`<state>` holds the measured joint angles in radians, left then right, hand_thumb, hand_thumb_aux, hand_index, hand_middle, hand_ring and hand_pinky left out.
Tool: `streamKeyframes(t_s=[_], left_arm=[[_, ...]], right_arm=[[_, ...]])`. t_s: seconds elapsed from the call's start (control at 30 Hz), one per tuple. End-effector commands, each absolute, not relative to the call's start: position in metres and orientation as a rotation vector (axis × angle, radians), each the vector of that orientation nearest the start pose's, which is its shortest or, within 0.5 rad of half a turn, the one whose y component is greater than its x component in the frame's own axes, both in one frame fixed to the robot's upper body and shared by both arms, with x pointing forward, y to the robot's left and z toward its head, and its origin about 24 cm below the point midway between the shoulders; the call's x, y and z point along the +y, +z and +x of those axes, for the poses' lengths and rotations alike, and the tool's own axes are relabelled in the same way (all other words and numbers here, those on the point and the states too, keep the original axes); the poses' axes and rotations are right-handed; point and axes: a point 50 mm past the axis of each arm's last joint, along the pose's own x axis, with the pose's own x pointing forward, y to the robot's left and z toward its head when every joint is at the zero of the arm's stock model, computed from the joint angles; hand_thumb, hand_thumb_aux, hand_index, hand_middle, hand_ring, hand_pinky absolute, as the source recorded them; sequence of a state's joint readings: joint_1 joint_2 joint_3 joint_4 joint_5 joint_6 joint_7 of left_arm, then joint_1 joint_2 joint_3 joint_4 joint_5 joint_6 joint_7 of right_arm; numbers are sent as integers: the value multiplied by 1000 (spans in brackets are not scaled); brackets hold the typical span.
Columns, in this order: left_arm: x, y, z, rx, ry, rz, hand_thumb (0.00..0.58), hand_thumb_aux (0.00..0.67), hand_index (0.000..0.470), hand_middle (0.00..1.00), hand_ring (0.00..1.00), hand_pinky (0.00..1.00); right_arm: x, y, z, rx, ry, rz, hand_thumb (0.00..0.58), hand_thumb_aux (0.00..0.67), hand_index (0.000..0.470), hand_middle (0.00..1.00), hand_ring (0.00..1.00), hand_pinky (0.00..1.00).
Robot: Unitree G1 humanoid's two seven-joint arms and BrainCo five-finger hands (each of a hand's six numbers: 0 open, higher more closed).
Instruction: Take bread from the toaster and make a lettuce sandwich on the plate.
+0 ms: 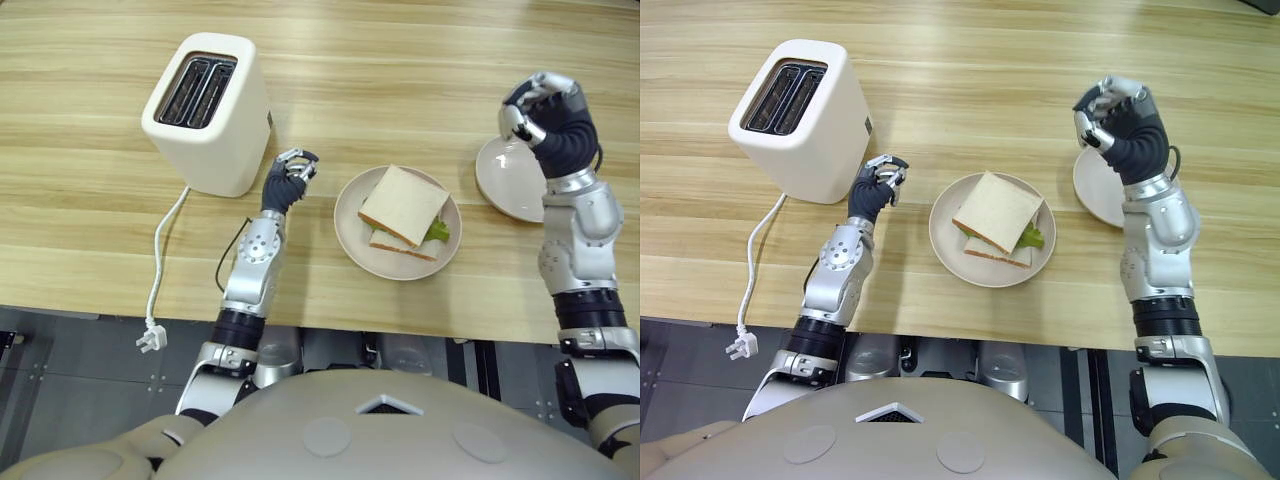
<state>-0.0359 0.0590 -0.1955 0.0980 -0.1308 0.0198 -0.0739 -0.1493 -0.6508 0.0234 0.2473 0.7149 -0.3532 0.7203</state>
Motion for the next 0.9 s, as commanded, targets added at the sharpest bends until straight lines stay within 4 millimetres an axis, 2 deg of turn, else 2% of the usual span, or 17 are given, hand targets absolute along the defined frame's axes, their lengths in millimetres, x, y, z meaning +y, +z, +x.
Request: streamKeyframes(t_s=[0.03, 0.13, 0.27, 0.37, 0.47, 0.67, 0.8, 0.9], left_arm=[[101, 18, 232, 158, -543, -5, 580, 670, 460, 1000, 1000, 1000], [105, 13, 220, 198, -727, 51, 580, 670, 460, 1000, 1000, 1000], [112, 7, 204, 196, -960, 211, 580, 670, 460, 1000, 1000, 1000], [112, 2, 194, 185, -1064, 343, 580, 670, 460, 1000, 1000, 1000], [106, -7, 192, 177, -1087, 470, 580, 670, 460, 1000, 1000, 1000], [85, -30, 185, 164, -1141, 688, 580, 670, 460, 1000, 1000, 1000], [79, -38, 192, 130, -1105, 812, 580, 670, 460, 1000, 1000, 1000], [78, -38, 203, 107, -1040, 838, 580, 670, 460, 1000, 1000, 1000]], right_arm=[[-264, 75, 239, -10, 875, -20, 580, 670, 460, 1000, 1000, 1000], [-274, 64, 222, 126, 974, -61, 580, 670, 460, 1000, 1000, 1000], [-288, 52, 214, 273, 1006, -175, 580, 670, 460, 1000, 1000, 1000], [-297, 46, 210, 365, 1017, -291, 580, 670, 460, 1000, 1000, 1000], [-300, 30, 204, 490, 1035, -460, 580, 670, 460, 1000, 1000, 1000], [-292, -2, 191, 675, 1122, -831, 580, 670, 460, 1000, 1000, 1000], [-278, -7, 188, 661, 1194, -921, 580, 670, 460, 1000, 1000, 1000], [-263, -6, 195, 589, 1220, -958, 580, 670, 460, 1000, 1000, 1000]])
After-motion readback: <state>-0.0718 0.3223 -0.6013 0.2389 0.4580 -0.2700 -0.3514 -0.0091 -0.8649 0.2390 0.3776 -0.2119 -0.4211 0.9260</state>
